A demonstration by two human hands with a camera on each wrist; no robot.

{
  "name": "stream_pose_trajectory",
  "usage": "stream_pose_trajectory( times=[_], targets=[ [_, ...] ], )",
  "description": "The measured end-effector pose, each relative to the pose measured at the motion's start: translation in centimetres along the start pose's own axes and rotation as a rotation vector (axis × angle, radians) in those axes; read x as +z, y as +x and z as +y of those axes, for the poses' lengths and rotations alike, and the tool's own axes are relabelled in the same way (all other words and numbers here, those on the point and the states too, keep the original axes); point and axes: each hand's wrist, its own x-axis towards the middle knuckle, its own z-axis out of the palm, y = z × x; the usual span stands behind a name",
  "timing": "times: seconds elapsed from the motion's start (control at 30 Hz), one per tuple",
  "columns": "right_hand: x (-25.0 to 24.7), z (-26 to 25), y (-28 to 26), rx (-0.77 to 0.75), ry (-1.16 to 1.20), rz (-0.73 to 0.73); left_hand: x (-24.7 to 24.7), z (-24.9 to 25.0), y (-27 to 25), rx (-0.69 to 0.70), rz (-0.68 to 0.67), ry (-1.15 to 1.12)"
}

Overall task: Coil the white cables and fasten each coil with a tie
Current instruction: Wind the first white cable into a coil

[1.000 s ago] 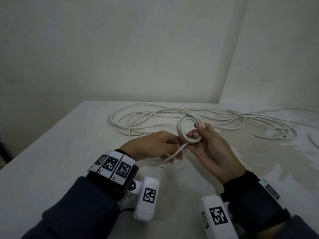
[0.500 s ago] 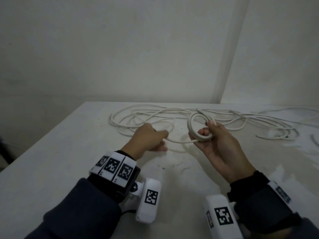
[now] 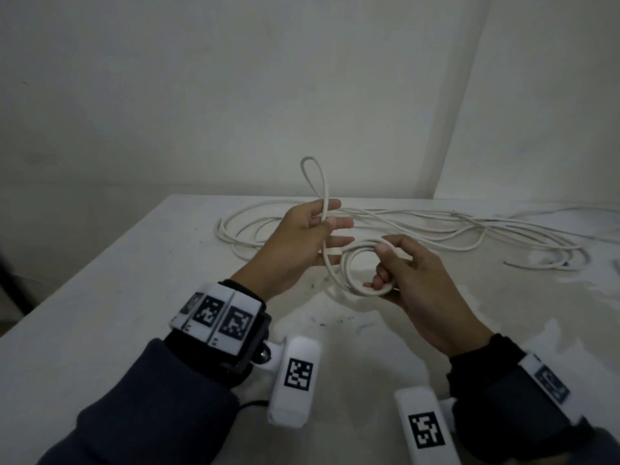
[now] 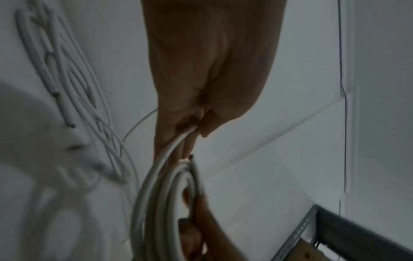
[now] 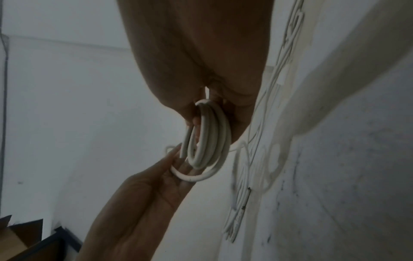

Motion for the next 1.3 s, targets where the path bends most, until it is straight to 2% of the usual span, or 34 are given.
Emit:
stream_pose_trajectory(
  times=[0.1,0.17,0.23,0.33,0.4,0.5,0.63,0.73,0.87,0.97,1.1,1.17,1.23,1.3],
  targets=[
    [0.0,-0.1,0.1,-0.032,-0.014,0.109,-0.9,1.2,-0.3,-0.120,-0.107,0.026],
    [-0.1,-0.1,0.1,-0.063,-0.042,0.125,-1.3,1.5,-0.6,-0.177,-0.183,0.096],
    [0.0,-0.1,0.0,-0.077,-0.093,0.073,-1.5,1.5,-0.7,-0.179,-0.207,0.169],
    [0.1,-0.1,-0.3,-0.033,-0.132,-0.073,-1.6,1.4,-0.5,-0.113,-0.158,0.292],
    [0.1,-0.1,-0.3,-0.008,-0.128,-0.151,-1.2,1.3,-0.6,-0.087,-0.168,0.280],
    [-0.1,-0.3,-0.4,-0.046,-0.215,-0.199,-0.3,0.9,-1.1,-0.079,-0.251,0.266],
    [-0.4,-0.6,-0.4,-0.187,-0.379,-0.259,0.2,0.1,-1.4,-0.126,-0.415,0.312],
    [-0.5,-1.0,-0.4,-0.245,-0.391,-0.265,0.3,-0.3,-1.3,-0.145,-0.450,0.214],
    [-0.7,-1.2,-0.3,-0.270,-0.406,-0.248,1.1,-0.7,-0.9,-0.142,-0.413,0.084],
    [-0.8,-1.3,-0.3,-0.225,-0.352,-0.198,1.8,-0.5,-0.9,-0.144,-0.349,0.147],
    [-1.2,-2.3,-0.7,-0.184,-0.366,-0.225,3.1,-0.8,-1.1,-0.088,-0.173,0.280],
    [-1.5,-2.8,-0.7,-0.159,-0.363,-0.239,3.7,-1.2,-1.2,-0.007,-0.066,0.351],
    [-1.8,-2.8,-0.6,-0.202,-0.549,-0.228,4.0,-1.5,-1.1,0.120,-0.011,0.422],
    [-2.0,-2.7,-0.5,-0.245,-0.806,-0.135,4.0,-1.6,-1.1,0.236,0.013,0.471]
  ],
)
